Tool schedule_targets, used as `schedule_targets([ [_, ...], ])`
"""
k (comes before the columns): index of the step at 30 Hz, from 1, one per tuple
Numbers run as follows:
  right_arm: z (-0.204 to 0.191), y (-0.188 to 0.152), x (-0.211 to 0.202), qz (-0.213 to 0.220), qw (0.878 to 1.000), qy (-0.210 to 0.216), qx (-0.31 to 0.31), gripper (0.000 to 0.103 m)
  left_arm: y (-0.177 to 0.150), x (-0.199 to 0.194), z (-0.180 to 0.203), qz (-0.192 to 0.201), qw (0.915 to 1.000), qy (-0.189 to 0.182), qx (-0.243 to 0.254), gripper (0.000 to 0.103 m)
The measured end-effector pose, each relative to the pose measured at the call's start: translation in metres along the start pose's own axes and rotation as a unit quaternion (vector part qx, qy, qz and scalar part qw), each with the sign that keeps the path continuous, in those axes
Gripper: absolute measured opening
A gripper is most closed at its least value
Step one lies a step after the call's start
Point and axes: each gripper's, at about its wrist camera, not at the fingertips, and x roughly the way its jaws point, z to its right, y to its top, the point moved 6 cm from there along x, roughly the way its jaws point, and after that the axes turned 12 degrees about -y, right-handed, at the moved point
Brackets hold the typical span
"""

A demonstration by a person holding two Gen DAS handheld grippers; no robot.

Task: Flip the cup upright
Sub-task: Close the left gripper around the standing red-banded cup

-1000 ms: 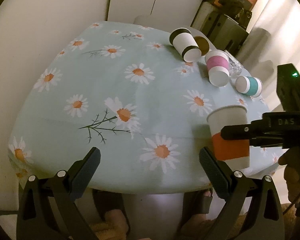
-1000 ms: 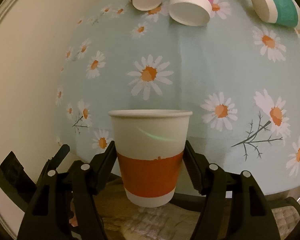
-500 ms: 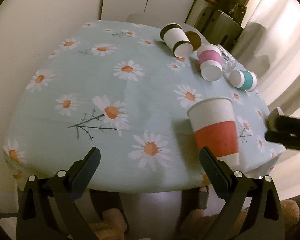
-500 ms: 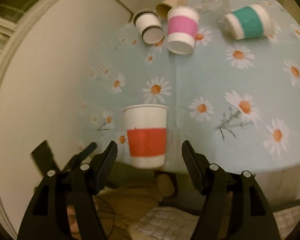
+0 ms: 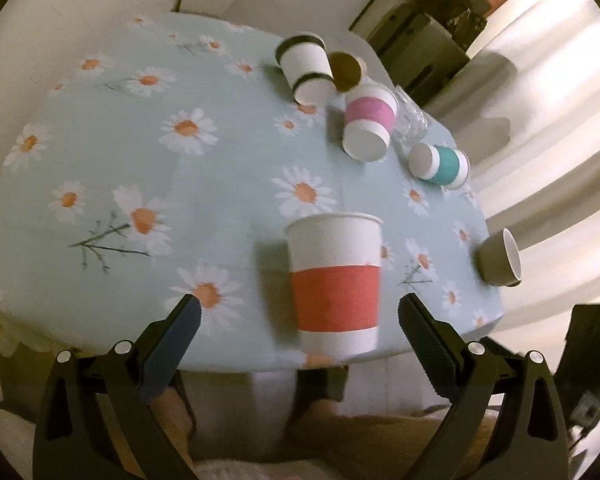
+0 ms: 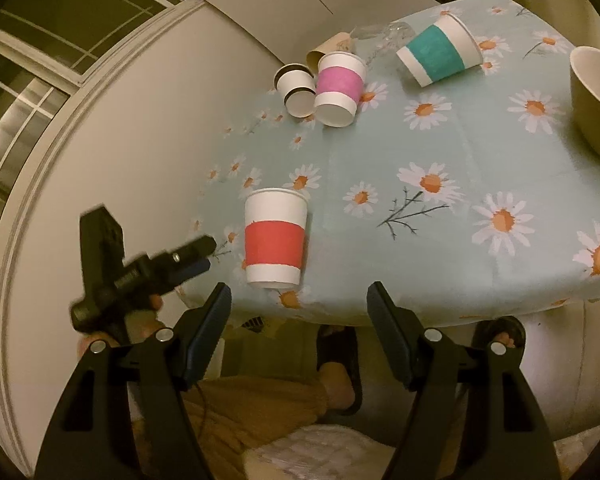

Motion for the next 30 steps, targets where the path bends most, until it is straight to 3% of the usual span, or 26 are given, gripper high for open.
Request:
schedule_targets([
  [8, 0.009, -0.005, -0.002, 0.003, 1.000, 0.002, -0.014, 0.070, 0.012, 0.028, 0.033, -0.047, 0.9979, 0.041, 0.017, 0.096],
  [18, 0.010, -0.005, -0.005, -0.004, 1.000, 0.020, -0.018, 0.071, 0.016, 0.056, 0.028, -0.092, 0.9909, 0.097, 0.015, 0.095],
  [30, 0.023, -0.011, -0.003, -0.015, 1.000, 0.000, -0.014, 0.075, 0.022, 0.084, 0.020, -0.123, 0.9806, 0.152, 0.016, 0.095],
])
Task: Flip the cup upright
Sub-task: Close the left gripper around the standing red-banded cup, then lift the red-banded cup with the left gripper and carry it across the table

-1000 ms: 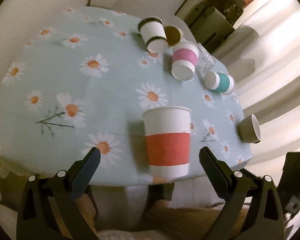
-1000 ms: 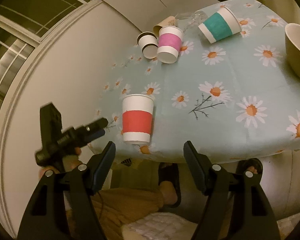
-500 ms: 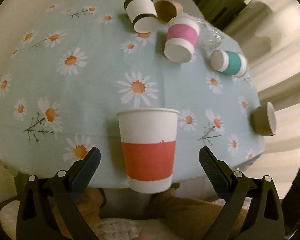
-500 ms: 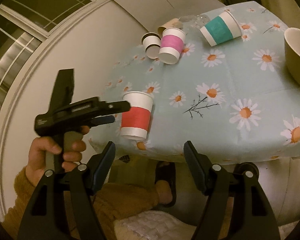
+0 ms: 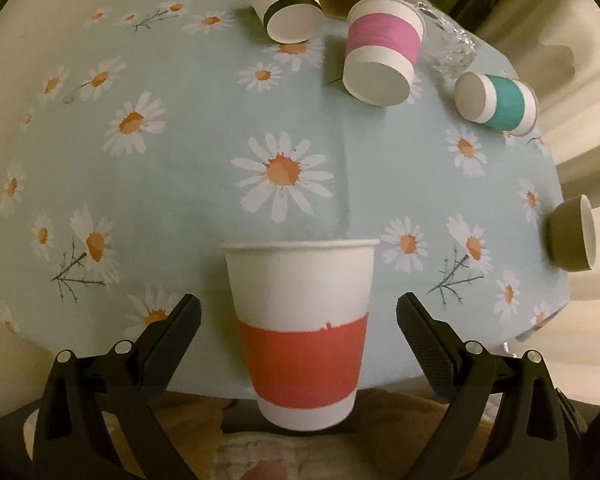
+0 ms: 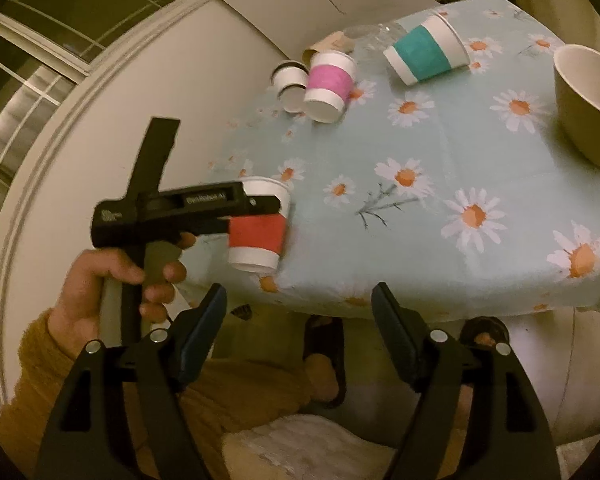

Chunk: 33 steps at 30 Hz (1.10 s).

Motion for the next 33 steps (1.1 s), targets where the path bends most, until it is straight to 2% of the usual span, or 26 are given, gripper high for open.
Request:
schedule_targets([
  [1, 0.001, -0.001, 0.001, -0.003, 1.000, 0.003, 0.002, 0.075, 0.001, 0.001, 0.001, 0.000, 1.0000, 0.002, 0.001, 0.095],
  [5, -0.002, -0.001, -0.001, 0.000, 1.000, 0.009, -0.003, 0.075, 0.004, 0.006, 0.004, -0.007, 0.9999, 0.013, 0.009, 0.083],
  [9, 0.000, -0.002, 0.001, -0.007, 1.000, 0.010, 0.001, 0.075, 0.006, 0.010, 0.007, -0.010, 0.9996, 0.020, 0.016, 0.079],
  [12, 0.001, -0.002, 0.001, -0.007, 1.000, 0.012, 0.003, 0.075, 0.010, 0.011, 0.005, -0.011, 0.9994, 0.026, 0.020, 0.067],
  [18, 0.005, 0.000, 0.001, -0.005, 1.000, 0.007, 0.007, 0.075, 0.015, 0.015, 0.014, -0.010, 0.9992, 0.032, 0.023, 0.067],
  [33, 0.009, 0.000, 0.006, -0.010, 1.000, -0.004, 0.012, 0.075, -0.002, -0.004, 0.021, 0.010, 0.9990, 0.019, 0.040, 0.067],
])
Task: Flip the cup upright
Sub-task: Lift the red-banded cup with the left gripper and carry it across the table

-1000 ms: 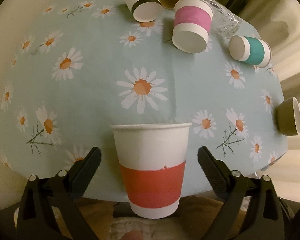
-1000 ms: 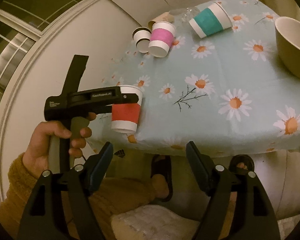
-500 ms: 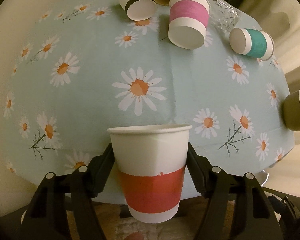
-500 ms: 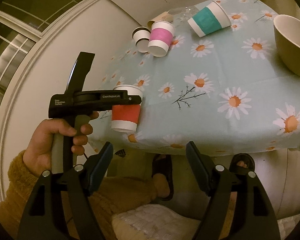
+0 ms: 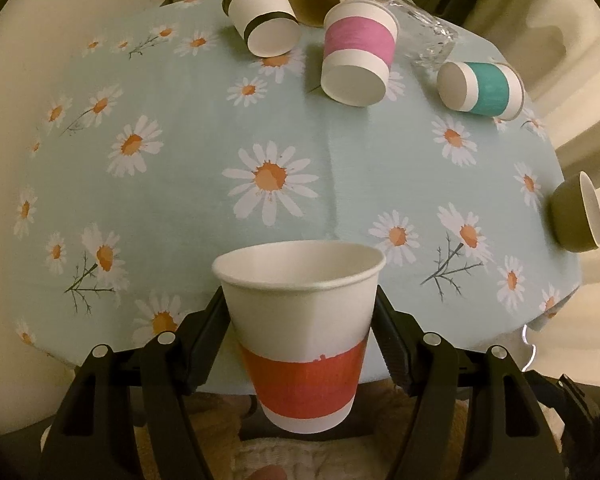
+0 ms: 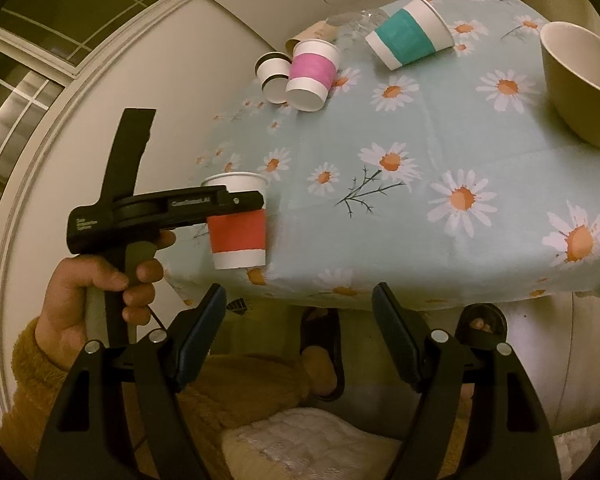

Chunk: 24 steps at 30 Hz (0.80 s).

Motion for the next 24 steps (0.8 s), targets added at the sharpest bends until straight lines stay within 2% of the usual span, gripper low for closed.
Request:
schedule_targets([
  [14, 0.004, 0.001, 0.005, -0.005, 1.000, -0.006, 0.000, 0.075, -0.009, -0.021, -0.008, 0.027, 0.9994, -0.021, -0.003, 0.067],
  [24, 0.006, 0.001, 0.006, -0.006, 1.000, -0.010, 0.003, 0.075, -0.014, -0.037, 0.000, 0.053, 0.9983, -0.015, 0.018, 0.066],
])
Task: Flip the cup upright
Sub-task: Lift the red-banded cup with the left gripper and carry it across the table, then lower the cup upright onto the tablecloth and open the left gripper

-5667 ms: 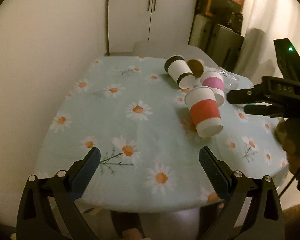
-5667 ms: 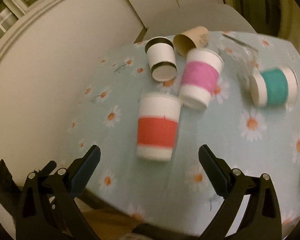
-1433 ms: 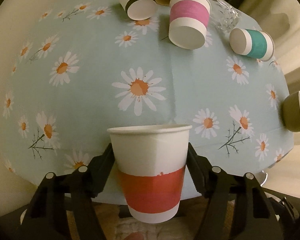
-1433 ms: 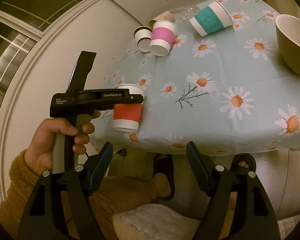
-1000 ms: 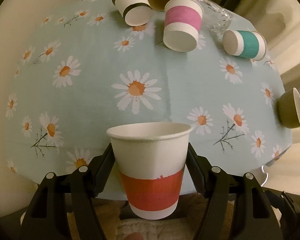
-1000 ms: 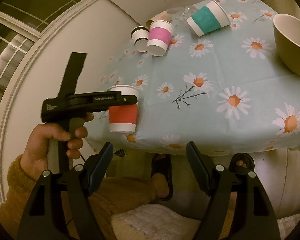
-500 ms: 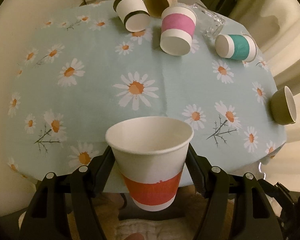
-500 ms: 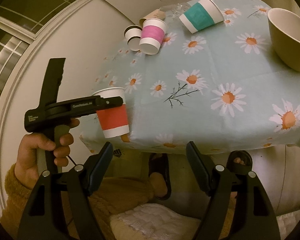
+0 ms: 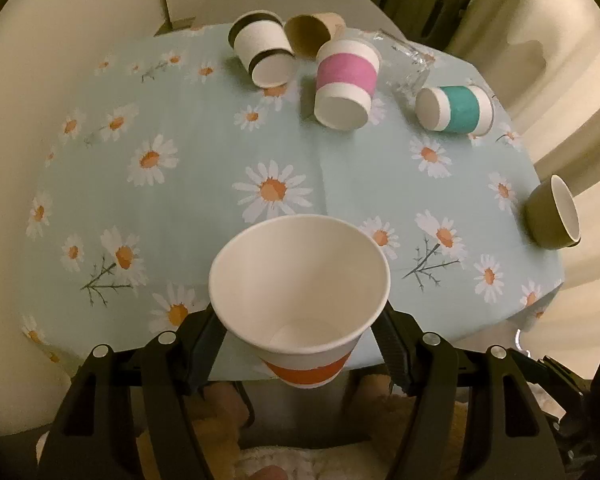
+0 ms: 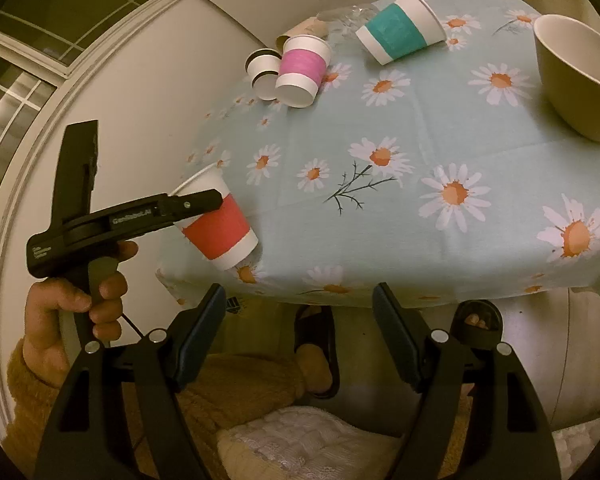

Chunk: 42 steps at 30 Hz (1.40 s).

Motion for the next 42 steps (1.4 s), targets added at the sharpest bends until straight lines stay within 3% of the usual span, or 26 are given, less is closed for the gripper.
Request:
schedule_targets([
  [7, 0.002, 0.001, 0.001, -0.001, 1.000, -0.003, 0.002, 0.075, 0.005, -0.011, 0.010, 0.040, 0.9983, 0.022, 0.036, 0.066],
  [18, 0.004, 0.001, 0.001, -0.002, 1.000, -0.005, 0.004, 0.075, 0.009, -0.018, 0.010, 0.097, 0.9945, 0.002, 0.039, 0.066],
  [26, 0.003, 0.002, 0.006, -0.006, 1.000, -0.009, 0.003, 0.075, 0.005, -0.026, 0.014, 0.183, 0.9801, 0.023, 0.075, 0.066],
  [28, 0.002, 0.002, 0.007, -0.009, 1.000, -0.012, 0.002, 0.075, 0.002, -0.029, 0.016, 0.209, 0.9732, 0.030, 0.090, 0.066],
  [42, 0.003, 0.000, 0.016, -0.021, 1.000, -0.022, 0.001, 0.075, -0.020, 0.004, 0.012, 0.255, 0.9589, 0.048, 0.114, 0.066],
])
